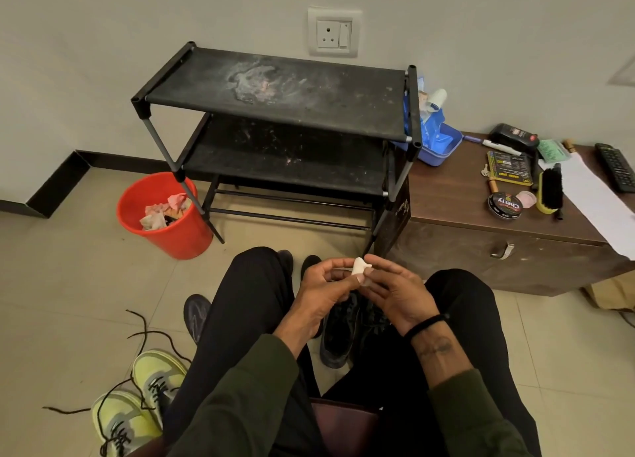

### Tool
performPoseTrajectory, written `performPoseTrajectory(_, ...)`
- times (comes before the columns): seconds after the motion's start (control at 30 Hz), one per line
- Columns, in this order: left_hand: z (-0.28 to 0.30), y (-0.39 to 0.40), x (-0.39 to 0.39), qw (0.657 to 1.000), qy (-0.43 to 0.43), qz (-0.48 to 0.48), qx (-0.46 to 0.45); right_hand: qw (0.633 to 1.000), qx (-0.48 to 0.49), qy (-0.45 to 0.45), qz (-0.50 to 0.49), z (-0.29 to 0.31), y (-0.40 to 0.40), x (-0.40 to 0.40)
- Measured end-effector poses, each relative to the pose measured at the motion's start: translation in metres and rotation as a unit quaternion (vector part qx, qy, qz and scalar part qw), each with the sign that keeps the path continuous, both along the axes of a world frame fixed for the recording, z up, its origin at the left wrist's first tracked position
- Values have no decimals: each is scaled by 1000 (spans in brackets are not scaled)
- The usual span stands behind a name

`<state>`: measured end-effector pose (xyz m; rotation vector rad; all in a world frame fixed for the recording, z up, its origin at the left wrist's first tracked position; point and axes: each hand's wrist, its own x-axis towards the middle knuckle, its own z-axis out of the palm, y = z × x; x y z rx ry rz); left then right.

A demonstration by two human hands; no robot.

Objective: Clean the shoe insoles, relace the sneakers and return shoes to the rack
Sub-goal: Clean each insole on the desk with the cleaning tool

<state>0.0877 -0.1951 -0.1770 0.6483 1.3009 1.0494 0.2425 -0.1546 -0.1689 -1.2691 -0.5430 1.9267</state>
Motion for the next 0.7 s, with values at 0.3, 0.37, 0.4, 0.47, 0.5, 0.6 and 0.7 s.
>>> performPoseTrajectory(0.3,-8,1,-1,996,79,23,24,999,1,-18,28,0,-3,-2)
performPoseTrajectory(0.37,-10,1,-2,994,105,18,31,1000,8,-21,10,1,-4,-3)
performPoseTrajectory(0.4,-10,1,-3,994,102,15,31,1000,10,-24,1,2,-5,-4)
performPoseTrajectory(0.47,-6,2,-5,997,74,8,26,999,10,-30,-17,4,-4,-3)
performPoseTrajectory(0.5,-3,2,-7,998,59,11,24,999,7,-31,-24,3,-3,-3)
performPoseTrajectory(0.6,6,6,-15,999,26,43,10,999,-4,-13,-36,2,-3,-3)
performPoseTrajectory(0.7,11,5,-16,999,40,13,15,999,1,-21,-34,2,-3,-5)
